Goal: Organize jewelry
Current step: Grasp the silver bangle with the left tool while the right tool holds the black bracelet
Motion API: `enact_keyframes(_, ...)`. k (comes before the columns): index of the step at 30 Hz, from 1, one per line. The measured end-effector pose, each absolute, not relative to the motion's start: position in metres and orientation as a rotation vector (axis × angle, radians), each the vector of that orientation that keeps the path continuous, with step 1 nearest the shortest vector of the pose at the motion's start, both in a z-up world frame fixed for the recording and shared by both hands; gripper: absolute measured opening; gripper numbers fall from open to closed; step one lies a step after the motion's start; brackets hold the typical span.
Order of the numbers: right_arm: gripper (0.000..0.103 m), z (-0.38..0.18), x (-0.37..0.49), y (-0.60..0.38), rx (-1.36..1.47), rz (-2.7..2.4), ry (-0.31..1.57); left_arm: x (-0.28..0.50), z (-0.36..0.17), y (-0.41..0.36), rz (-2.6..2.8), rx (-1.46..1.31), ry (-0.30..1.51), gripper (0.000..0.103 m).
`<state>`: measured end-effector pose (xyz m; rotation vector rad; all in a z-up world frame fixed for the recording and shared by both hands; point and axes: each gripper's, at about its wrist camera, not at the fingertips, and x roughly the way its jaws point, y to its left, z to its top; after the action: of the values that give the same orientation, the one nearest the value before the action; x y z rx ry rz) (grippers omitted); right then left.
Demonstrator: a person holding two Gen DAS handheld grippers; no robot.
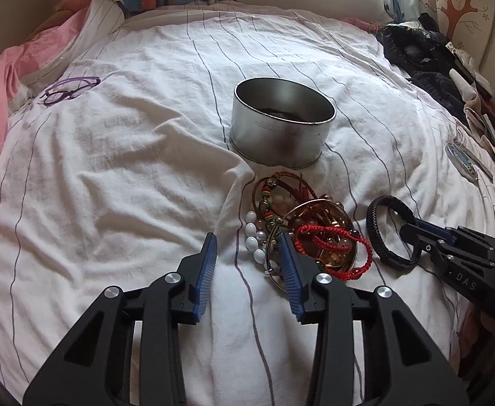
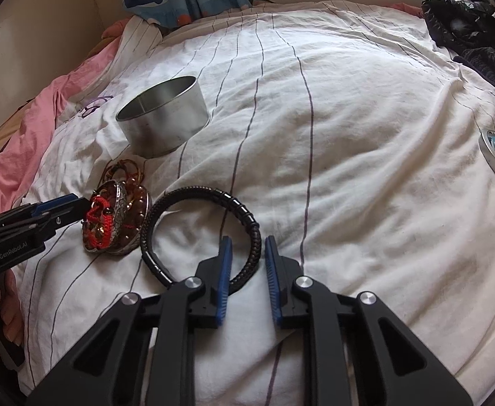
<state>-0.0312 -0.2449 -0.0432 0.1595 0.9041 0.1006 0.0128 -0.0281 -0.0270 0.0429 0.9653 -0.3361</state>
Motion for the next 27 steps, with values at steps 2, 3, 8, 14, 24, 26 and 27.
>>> enact_keyframes(2, 0.021, -0.044, -0.031, -0.245, 0.159, 0.099, 0.905, 0.013, -0.034, -0.035, -0.377, 0.069, 1.007, 0.014)
enact_keyframes(3, 0.021, -0.044, -0.030, -0.245, 0.159, 0.099, 0.905, 0.011, -0.034, -0.037, -0.382, 0.081, 1.010, 0.008)
enact_keyframes(8, 0.019, -0.042, -0.031, -0.246, 0.170, 0.098, 0.896, -0.002, -0.010, -0.037, -0.416, 0.069, 0.904, 0.003)
enact_keyframes(14, 0.011, -0.030, -0.037, -0.251, 0.208, 0.114, 0.826, 0.005, 0.002, -0.010, -0.396, -0.085, 0.884, 0.003)
enact_keyframes(24, 0.010, -0.010, -0.044, -0.250, 0.259, 0.174, 0.722, 0.005, 0.010, 0.000, -0.409, -0.158, 0.833, 0.003)
enact_keyframes(26, 0.010, 0.000, -0.047, -0.247, 0.259, 0.194, 0.675, 0.002, 0.019, -0.001, -0.414, -0.148, 0.801, 0.003)
enact_keyframes(27, 0.010, 0.005, -0.047, -0.245, 0.259, 0.199, 0.658, 0.001, 0.023, -0.001, -0.417, -0.146, 0.787, 0.003)
